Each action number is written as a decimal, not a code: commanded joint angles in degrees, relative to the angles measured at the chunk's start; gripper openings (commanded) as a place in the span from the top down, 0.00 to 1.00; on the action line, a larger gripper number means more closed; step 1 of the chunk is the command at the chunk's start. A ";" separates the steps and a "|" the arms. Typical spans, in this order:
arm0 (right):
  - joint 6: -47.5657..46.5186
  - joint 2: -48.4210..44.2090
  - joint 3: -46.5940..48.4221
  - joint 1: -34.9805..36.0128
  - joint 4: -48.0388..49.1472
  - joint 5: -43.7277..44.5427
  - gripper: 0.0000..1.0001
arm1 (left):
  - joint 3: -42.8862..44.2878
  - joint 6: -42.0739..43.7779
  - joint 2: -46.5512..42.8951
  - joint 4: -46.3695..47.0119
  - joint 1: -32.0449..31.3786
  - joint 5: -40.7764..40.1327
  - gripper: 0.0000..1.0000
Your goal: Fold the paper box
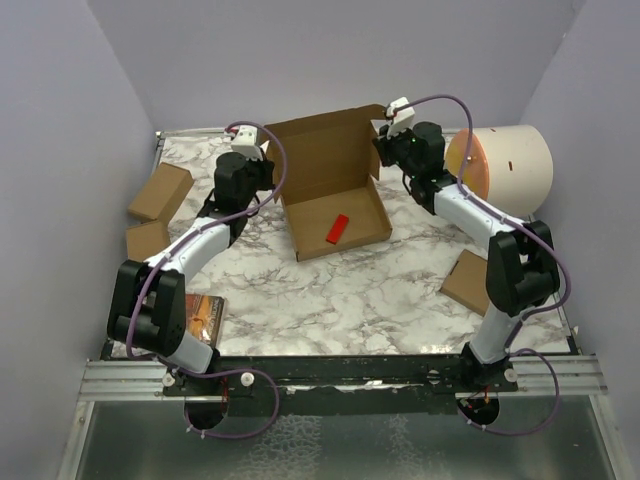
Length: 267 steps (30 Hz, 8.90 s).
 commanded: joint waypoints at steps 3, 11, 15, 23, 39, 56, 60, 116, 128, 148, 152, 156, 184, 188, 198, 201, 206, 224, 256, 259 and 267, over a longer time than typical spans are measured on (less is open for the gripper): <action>3.40 1.69 -2.20 4.29 7.01 6.63 0.99 | 3.69 -4.67 2.91 2.81 -5.14 -10.21 1.00; 5.74 0.72 -7.72 5.45 13.17 9.21 0.99 | 6.16 -7.51 6.31 0.72 -9.53 -19.74 1.00; 7.34 0.09 -9.17 5.48 13.40 9.84 0.99 | 7.34 -8.39 7.18 -1.09 -11.35 -23.92 1.00; 8.03 -1.71 -11.99 5.65 13.95 10.99 0.98 | 4.69 -10.03 6.52 -0.32 -14.21 -27.70 1.00; 11.04 -6.15 -16.38 6.84 11.55 12.38 0.96 | -3.08 -12.22 2.64 1.97 -17.41 -30.74 1.00; 14.18 -8.38 -17.79 8.38 5.09 15.23 0.95 | -7.17 -13.30 0.43 1.84 -18.51 -30.23 1.00; 13.39 -9.44 -19.54 9.01 4.98 14.99 0.95 | -7.99 -13.51 0.18 1.92 -18.85 -30.05 1.00; 13.12 -4.96 -9.09 10.51 -10.86 19.35 0.93 | -10.20 -9.60 -4.87 -2.13 -19.95 -28.76 1.00; 13.68 -2.40 -3.13 10.49 -14.78 15.90 0.94 | -7.57 -8.26 -5.33 -5.24 -19.89 -29.03 1.00; 3.09 -5.36 -13.41 10.49 -6.30 17.53 0.94 | -10.02 -8.11 -5.99 -4.60 -19.60 -25.88 1.00; 2.32 -6.14 -15.63 10.48 -3.72 18.38 0.94 | -11.16 -8.05 -6.72 -4.40 -19.63 -24.54 1.00; 2.48 -6.53 -16.43 10.49 -2.73 18.83 0.94 | -11.76 -8.14 -7.76 -4.94 -19.67 -23.75 0.94; 2.17 -6.95 -19.68 10.06 0.32 22.02 0.94 | -19.37 -2.67 -29.97 -16.94 -19.58 -1.48 0.32; 2.24 -7.01 -20.18 9.88 0.72 21.61 0.94 | -14.86 2.18 -35.66 -23.75 -19.58 9.28 0.33; 1.86 -7.55 -21.59 9.69 1.50 20.32 0.93 | 5.05 4.30 -30.68 -35.25 -18.83 10.94 0.54; 1.81 -7.71 -21.89 9.61 1.75 19.96 0.93 | 8.96 4.23 -26.60 -34.98 -16.97 8.74 0.65; 1.71 -7.55 -21.98 9.52 1.91 19.71 0.92 | 11.83 0.73 -17.07 -32.16 -8.09 14.99 0.77; 0.63 -7.26 -22.70 9.43 2.30 18.56 0.85 | 13.22 -0.30 3.06 -30.63 -0.97 25.71 0.77; -30.59 -30.71 -29.19 4.34 -36.23 -17.74 0.23 | 7.28 -0.94 9.65 -27.80 -0.95 27.97 0.78; -31.11 -30.10 -24.02 4.34 -41.28 -27.26 0.23 | 7.11 -1.01 10.40 -27.97 -0.95 28.33 0.78; -18.43 -19.69 -11.61 4.34 -34.76 -36.64 0.31 | 6.11 -0.74 10.53 -27.88 -1.01 28.37 0.78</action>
